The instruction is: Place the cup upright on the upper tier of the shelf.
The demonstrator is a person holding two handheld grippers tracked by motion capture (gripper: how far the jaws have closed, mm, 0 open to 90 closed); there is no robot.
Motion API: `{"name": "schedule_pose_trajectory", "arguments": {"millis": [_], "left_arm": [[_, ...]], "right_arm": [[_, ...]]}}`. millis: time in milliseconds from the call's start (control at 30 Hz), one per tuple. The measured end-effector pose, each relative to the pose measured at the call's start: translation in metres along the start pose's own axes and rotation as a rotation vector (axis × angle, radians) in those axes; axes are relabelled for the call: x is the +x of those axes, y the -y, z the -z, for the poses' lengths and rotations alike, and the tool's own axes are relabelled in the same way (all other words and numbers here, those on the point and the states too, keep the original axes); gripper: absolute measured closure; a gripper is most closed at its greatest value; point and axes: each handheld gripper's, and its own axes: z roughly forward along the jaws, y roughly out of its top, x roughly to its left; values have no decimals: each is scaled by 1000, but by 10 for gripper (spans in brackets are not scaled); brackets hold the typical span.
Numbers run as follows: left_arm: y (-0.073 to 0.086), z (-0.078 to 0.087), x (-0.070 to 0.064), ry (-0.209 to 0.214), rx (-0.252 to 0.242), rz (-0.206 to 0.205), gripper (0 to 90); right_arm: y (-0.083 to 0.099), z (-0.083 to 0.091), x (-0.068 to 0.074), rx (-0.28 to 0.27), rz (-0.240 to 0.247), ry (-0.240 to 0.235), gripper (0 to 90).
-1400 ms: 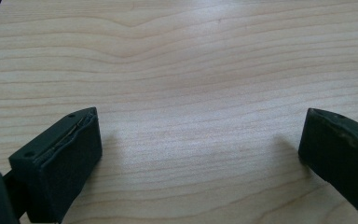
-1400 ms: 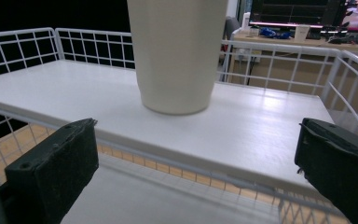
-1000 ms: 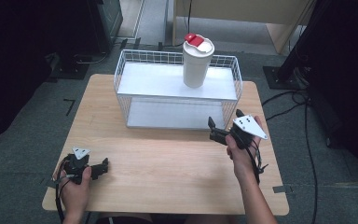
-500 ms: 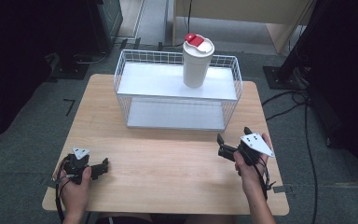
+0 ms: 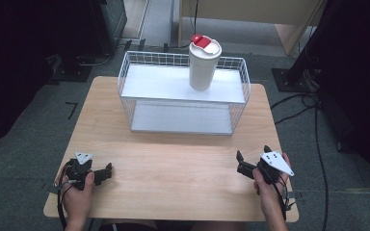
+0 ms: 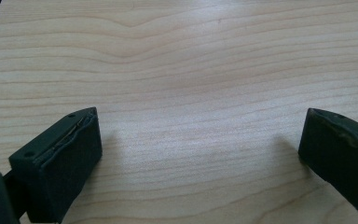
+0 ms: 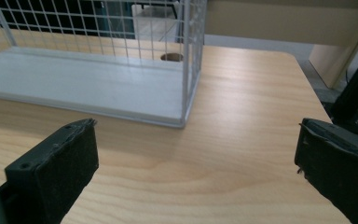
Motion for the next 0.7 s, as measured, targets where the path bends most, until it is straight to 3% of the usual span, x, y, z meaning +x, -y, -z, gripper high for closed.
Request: {"name": "schedule_pose_trajectory", "arguments": {"millis": [700], "left_arm": [[0,0,0,0,0,0,0]], "right_arm": [[40,28,-38,101,-16,75,0]]}}
